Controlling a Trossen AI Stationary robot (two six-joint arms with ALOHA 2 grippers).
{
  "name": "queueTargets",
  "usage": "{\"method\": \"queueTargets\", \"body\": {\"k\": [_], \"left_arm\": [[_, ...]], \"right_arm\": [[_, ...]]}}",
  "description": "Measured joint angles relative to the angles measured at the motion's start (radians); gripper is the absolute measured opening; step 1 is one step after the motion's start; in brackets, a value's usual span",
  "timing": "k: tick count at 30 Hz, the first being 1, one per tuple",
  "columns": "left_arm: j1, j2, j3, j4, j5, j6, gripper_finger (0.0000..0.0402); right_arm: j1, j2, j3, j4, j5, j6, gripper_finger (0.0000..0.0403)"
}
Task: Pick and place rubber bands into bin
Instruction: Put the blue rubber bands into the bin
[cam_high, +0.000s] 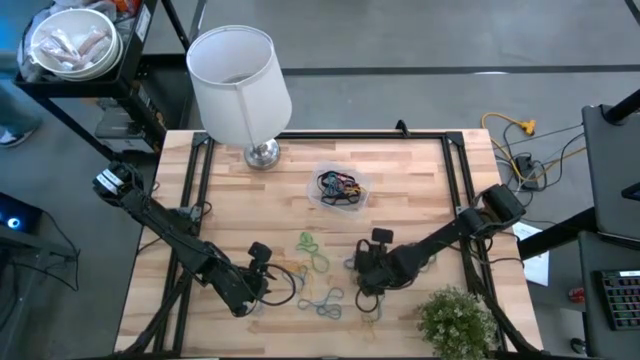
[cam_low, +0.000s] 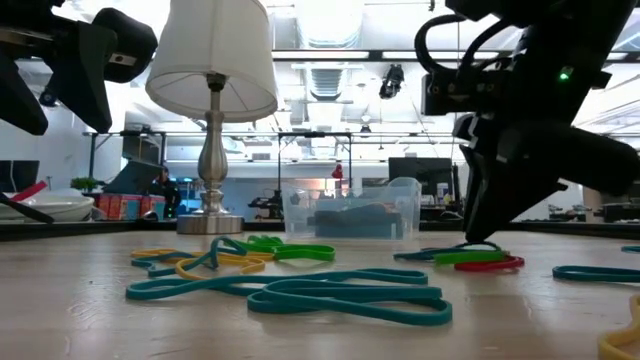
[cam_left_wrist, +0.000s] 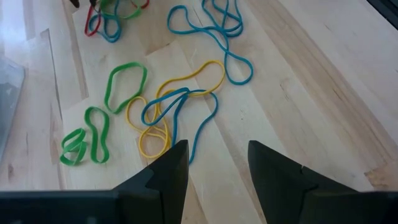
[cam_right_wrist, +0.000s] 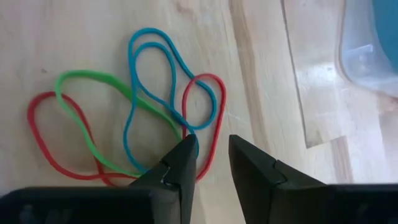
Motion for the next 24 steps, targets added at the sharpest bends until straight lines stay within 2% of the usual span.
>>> {"method": "queueTargets", "body": {"k": [24], "left_arm": [[0.000, 0.000, -0.001, 0.000, 0.000, 0.000, 0.0151]], "right_arm": [[0.000, 0.000, -0.033, 0.081, -0.053, -0.011, 0.0082]]}}
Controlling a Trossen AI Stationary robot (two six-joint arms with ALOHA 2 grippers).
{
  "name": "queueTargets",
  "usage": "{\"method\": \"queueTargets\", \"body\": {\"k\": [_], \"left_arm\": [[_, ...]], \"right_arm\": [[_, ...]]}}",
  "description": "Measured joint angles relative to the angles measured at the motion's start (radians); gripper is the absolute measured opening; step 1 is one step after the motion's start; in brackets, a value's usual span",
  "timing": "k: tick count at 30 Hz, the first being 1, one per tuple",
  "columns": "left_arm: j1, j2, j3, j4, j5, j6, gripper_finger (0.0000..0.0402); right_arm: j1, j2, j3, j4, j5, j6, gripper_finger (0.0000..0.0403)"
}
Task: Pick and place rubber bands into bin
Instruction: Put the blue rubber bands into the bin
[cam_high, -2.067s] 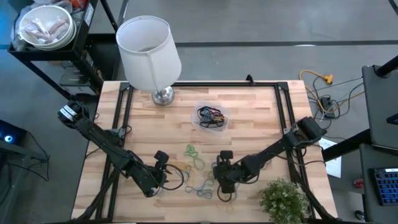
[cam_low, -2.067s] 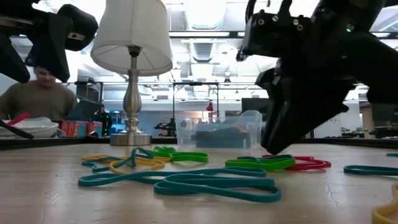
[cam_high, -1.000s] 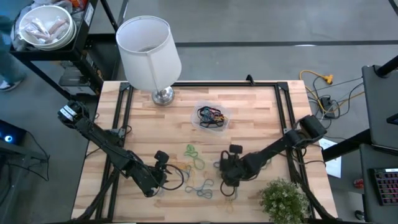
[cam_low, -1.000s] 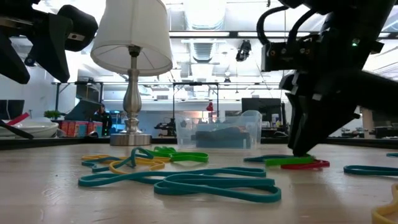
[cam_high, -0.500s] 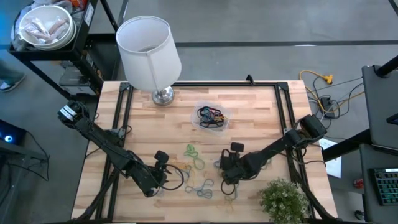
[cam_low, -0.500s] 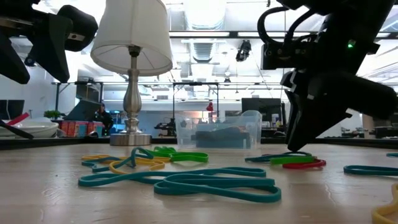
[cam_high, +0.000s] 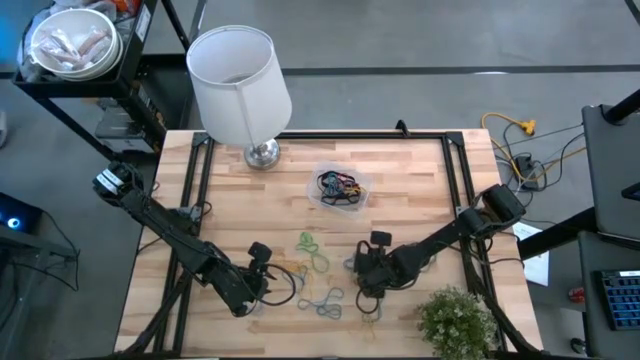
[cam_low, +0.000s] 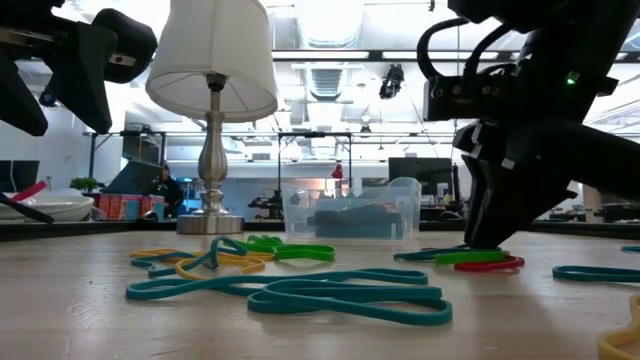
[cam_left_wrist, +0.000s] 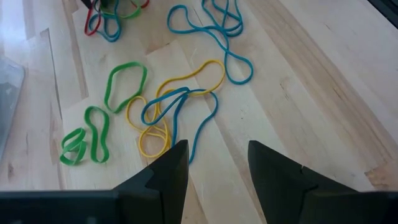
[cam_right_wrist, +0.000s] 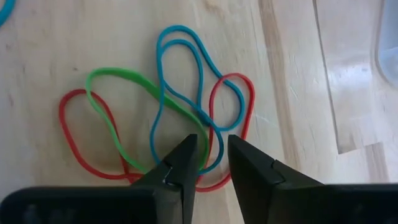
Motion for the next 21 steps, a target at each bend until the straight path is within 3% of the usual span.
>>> {"method": "queueTargets", "body": {"k": [10, 21], "left_arm": [[0.000, 0.000, 0.000, 0.003, 0.000, 0.000, 0.0151], [0.000, 0.000, 0.000, 0.004, 0.000, 0.000, 0.0151]], "right_arm": [[0.000, 0.000, -0.006, -0.003, 0.000, -0.020, 0.0013], [0.002, -0.025, 0.004, -0.011, 0.009, -0.031, 0.0009]]}}
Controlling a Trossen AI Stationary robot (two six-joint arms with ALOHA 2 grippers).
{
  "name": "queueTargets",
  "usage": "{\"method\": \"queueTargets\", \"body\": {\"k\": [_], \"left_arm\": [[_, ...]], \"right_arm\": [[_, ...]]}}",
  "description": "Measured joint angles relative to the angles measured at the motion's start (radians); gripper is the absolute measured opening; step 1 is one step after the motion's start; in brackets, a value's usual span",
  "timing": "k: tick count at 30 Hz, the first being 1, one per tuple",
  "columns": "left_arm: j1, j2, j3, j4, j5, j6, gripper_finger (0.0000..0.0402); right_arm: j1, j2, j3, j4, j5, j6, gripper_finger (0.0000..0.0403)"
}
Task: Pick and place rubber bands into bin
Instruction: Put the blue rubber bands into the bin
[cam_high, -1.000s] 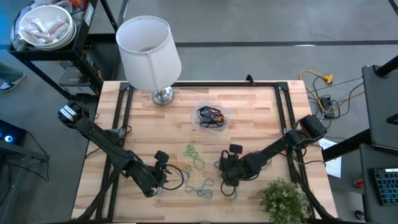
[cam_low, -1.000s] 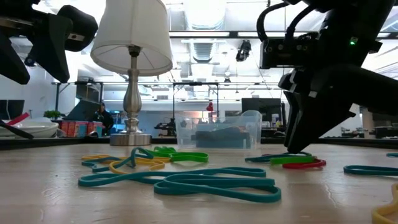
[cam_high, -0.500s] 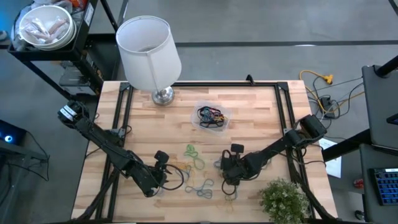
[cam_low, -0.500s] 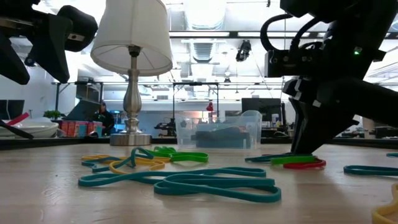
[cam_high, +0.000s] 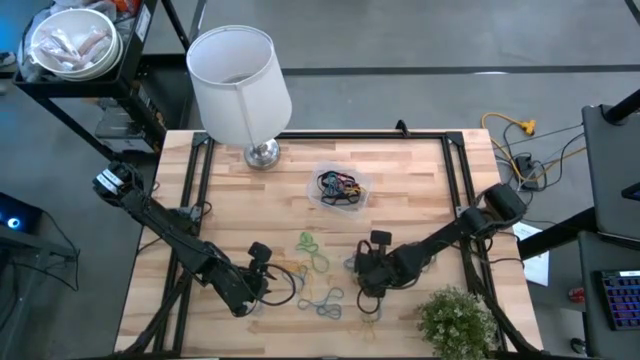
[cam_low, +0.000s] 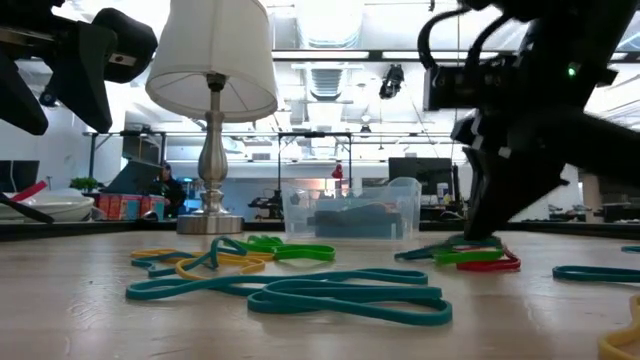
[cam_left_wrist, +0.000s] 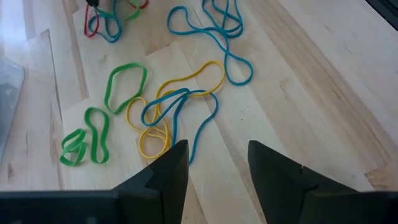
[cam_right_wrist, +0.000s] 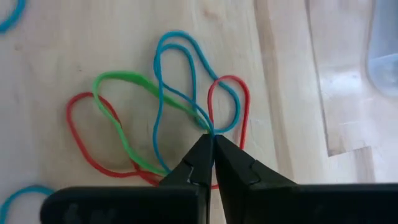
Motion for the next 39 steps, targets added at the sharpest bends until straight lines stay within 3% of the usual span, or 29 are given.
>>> {"method": "queueTargets", "body": {"k": [2, 7, 12, 16, 21, 29, 34, 39], "left_arm": [[0.000, 0.000, 0.000, 0.000, 0.000, 0.000, 0.0151], [0.000, 0.000, 0.000, 0.000, 0.000, 0.000, 0.0151], [0.000, 0.000, 0.000, 0.001, 0.000, 0.000, 0.0151], [0.000, 0.000, 0.000, 0.002, 0.000, 0.000, 0.0151], [0.000, 0.000, 0.000, 0.004, 0.000, 0.000, 0.0151], [0.000, 0.000, 0.000, 0.009, 0.000, 0.000, 0.0151], [0.000, 0.000, 0.000, 0.010, 0.000, 0.000, 0.0151], [0.000, 0.000, 0.000, 0.012, 0.000, 0.000, 0.0151]], "right_arm": [[0.008, -0.021, 0.000, -0.012, 0.030, 0.000, 0.0009], [0.060, -0.086, 0.000, -0.065, 0.226, 0.026, 0.0009], [0.086, -0.118, -0.001, -0.197, 0.353, 0.203, 0.0009], [0.083, -0.115, -0.020, -0.298, 0.316, 0.375, 0.0009], [0.089, -0.114, -0.062, -0.219, 0.255, 0.371, 0.0021], [0.099, -0.115, -0.060, -0.212, 0.252, 0.367, 0.0115], [0.099, -0.115, -0.060, -0.154, 0.219, 0.290, 0.0166], [0.099, -0.107, -0.074, 0.045, 0.194, 0.123, 0.0179]]}}
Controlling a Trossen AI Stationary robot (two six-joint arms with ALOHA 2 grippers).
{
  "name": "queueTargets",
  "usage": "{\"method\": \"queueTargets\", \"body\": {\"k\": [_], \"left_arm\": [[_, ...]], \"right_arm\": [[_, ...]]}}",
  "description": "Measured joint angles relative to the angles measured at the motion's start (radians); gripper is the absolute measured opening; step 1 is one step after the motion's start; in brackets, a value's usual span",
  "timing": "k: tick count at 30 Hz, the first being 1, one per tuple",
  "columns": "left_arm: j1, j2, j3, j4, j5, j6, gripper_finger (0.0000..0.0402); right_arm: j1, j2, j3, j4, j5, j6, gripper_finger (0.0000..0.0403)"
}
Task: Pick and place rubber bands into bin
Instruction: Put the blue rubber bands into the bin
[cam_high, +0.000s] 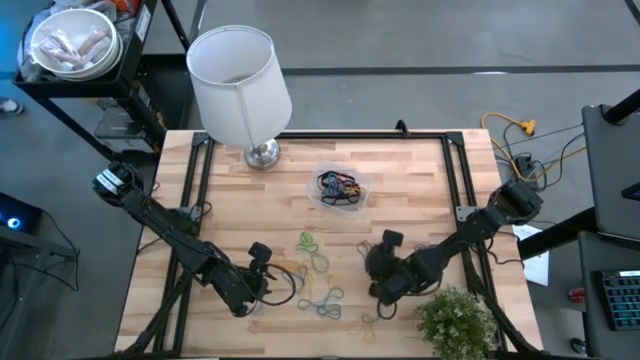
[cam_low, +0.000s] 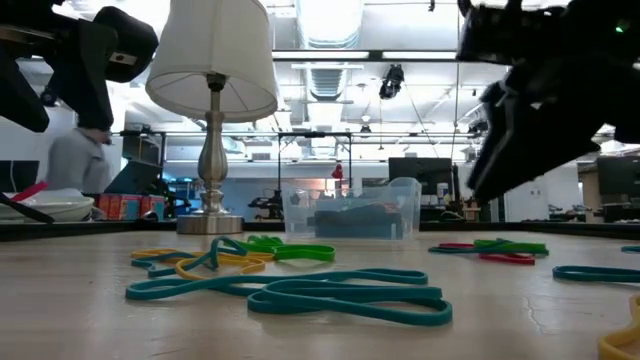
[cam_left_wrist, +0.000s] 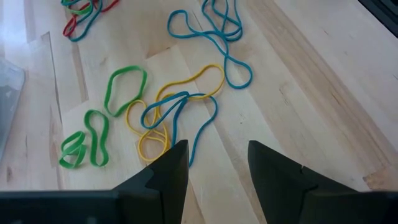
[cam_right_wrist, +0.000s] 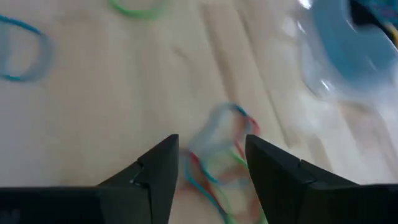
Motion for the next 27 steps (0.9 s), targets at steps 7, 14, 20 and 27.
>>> {"method": "queueTargets", "body": {"k": [7, 14, 20, 27], "left_arm": [[0.000, 0.000, 0.000, 0.006, 0.000, 0.000, 0.0151], [0.000, 0.000, 0.000, 0.005, 0.000, 0.001, 0.0151], [0.000, 0.000, 0.000, 0.004, 0.000, 0.001, 0.0151], [0.000, 0.000, 0.000, 0.004, 0.000, 0.001, 0.0151]], "right_arm": [[-0.041, 0.024, -0.037, 0.124, -0.066, -0.106, 0.0166], [-0.097, 0.026, -0.060, 0.122, -0.112, -0.077, 0.0153], [-0.130, 0.025, -0.101, 0.179, -0.177, -0.055, 0.0148], [-0.129, 0.024, -0.139, 0.229, -0.205, -0.035, 0.0144]]}}
